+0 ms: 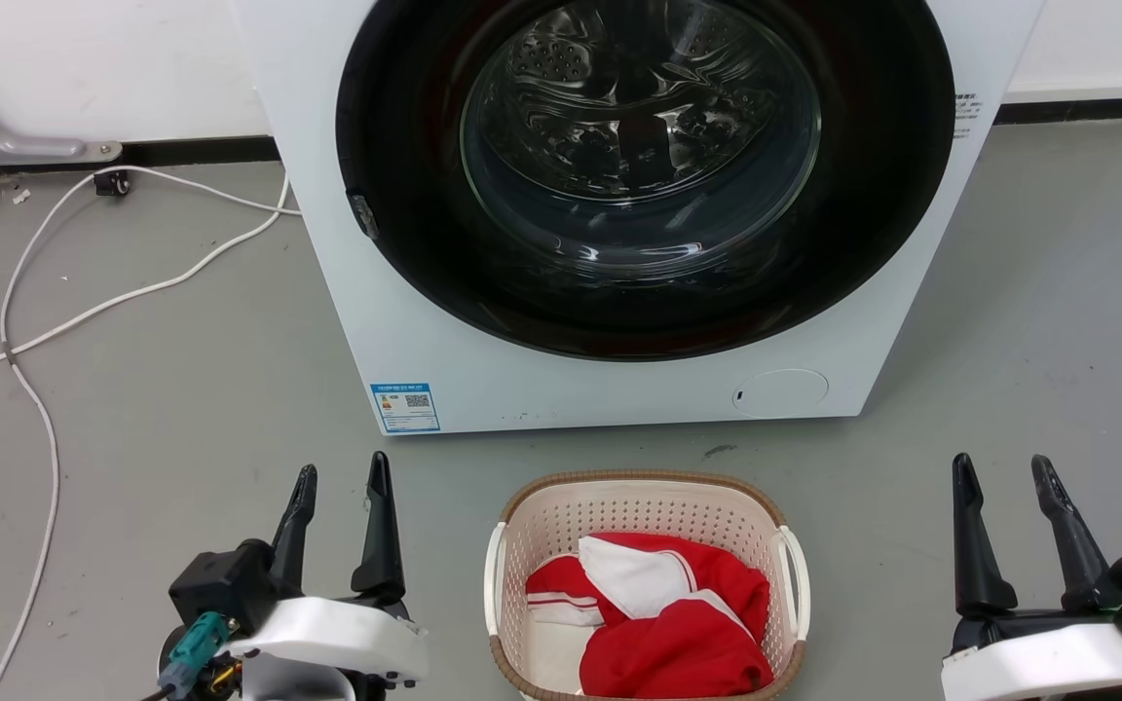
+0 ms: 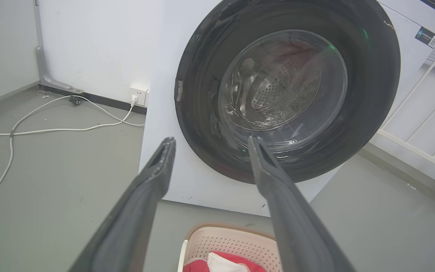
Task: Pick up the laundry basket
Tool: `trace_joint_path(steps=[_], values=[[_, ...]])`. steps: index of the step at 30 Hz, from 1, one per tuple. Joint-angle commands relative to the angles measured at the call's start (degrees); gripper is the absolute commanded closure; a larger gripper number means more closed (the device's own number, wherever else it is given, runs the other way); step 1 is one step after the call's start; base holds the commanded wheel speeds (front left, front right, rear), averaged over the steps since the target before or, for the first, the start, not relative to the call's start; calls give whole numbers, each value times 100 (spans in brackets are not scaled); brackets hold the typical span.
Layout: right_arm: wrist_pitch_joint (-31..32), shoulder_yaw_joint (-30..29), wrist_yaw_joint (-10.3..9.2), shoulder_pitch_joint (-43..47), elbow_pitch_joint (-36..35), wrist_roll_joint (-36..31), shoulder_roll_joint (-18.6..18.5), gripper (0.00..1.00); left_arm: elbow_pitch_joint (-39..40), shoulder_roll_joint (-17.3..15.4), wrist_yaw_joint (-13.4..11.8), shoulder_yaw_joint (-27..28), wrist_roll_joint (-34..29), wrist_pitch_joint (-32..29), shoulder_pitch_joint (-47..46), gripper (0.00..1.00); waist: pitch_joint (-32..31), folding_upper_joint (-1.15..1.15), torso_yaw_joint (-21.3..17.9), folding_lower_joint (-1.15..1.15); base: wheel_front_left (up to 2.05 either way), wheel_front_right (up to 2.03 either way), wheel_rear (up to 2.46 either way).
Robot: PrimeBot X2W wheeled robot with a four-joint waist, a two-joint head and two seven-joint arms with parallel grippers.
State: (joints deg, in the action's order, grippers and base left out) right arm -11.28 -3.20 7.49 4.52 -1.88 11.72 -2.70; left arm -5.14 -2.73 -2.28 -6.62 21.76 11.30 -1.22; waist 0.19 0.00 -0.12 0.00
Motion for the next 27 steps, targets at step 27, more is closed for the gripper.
trace_joint_path(steps=[27], values=[[-347,-17,-1,257,-83,-908,-29,0,-70,-22,-134,-209,-1113,336,157,0,-56,0,32,0,0,0,0]])
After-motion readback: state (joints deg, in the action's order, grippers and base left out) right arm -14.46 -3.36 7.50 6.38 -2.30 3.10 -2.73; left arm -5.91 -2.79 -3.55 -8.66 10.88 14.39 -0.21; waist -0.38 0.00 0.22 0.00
